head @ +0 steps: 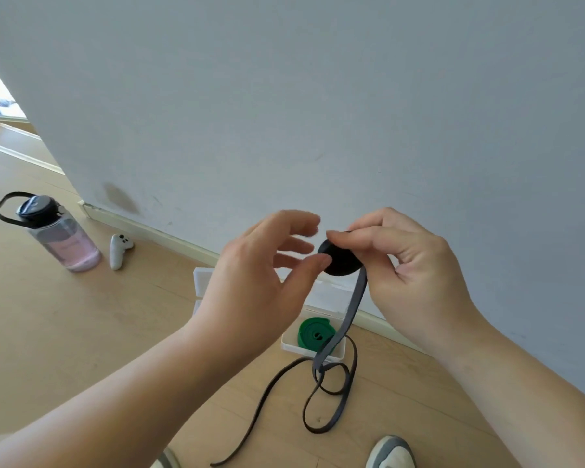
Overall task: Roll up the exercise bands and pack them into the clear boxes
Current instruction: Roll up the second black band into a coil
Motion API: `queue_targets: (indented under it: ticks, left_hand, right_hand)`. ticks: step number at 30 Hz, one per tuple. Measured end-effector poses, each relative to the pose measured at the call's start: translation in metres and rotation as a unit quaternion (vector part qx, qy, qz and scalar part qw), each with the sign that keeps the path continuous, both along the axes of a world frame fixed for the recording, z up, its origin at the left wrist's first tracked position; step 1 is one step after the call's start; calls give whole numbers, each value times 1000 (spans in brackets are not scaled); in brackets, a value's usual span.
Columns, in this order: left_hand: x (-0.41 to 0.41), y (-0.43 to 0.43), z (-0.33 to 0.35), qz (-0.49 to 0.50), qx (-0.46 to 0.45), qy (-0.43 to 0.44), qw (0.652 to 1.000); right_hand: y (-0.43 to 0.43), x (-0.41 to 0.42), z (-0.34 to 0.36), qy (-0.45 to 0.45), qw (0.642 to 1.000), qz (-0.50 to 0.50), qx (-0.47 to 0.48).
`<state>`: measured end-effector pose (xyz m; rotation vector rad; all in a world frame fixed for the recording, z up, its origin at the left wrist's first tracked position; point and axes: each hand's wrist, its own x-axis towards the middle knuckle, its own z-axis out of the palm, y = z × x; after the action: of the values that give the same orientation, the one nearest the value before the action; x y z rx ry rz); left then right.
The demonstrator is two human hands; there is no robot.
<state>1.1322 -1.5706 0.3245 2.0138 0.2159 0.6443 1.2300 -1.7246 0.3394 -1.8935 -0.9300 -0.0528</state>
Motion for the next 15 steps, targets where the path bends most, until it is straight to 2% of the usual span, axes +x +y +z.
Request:
queue_targets:
  ticks: [3, 6, 8, 13, 15]
  left_hand:
    - [-1, -1, 0, 1, 0, 5, 1000]
    - [0, 2, 5, 25, -90, 27, 995]
    - [1, 5, 6, 26, -150, 10, 988]
    - [0, 0, 9, 3, -307, -12, 952]
    - [1, 0, 7, 0, -270, 25, 962]
  right_hand:
    - [2, -4, -1, 1, 1000, -5, 6]
    - [1, -3, 5, 127, 988, -44, 82]
    - [-1, -2, 7, 162, 980, -45, 105]
    - [2, -6, 5, 158, 981, -14, 111]
    - [3, -5, 2, 132, 987, -16, 86]
